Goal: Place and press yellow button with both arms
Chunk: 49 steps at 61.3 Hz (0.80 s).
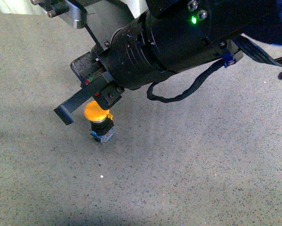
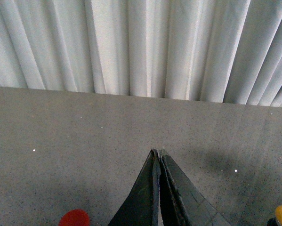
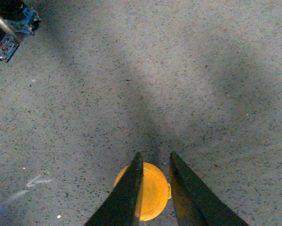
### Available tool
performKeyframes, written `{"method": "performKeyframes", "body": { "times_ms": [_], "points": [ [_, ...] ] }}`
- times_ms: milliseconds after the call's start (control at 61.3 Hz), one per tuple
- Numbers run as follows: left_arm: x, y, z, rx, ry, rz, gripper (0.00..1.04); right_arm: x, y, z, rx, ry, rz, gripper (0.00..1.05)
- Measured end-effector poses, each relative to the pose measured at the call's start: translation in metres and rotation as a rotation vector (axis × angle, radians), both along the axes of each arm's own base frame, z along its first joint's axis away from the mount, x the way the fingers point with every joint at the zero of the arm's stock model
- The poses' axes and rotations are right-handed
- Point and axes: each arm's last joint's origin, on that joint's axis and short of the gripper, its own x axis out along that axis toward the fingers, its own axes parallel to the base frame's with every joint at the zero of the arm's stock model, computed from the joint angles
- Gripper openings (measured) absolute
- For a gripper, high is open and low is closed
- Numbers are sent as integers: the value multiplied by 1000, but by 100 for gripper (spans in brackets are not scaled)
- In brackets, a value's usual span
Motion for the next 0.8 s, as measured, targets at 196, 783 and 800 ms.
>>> {"method": "performKeyframes", "body": {
  "times_ms": [196, 783, 800],
  "points": [
    [-4, 0, 0, 0, -2, 0, 1, 1, 3, -8, -31, 42, -11, 1],
    [-20, 0, -5, 0, 32, 0, 1, -3, 1, -25, -83, 144, -44, 1],
    [-21, 0, -5, 0, 29, 0, 1, -2, 1, -26, -81, 144, -42, 1]
  ]
}}
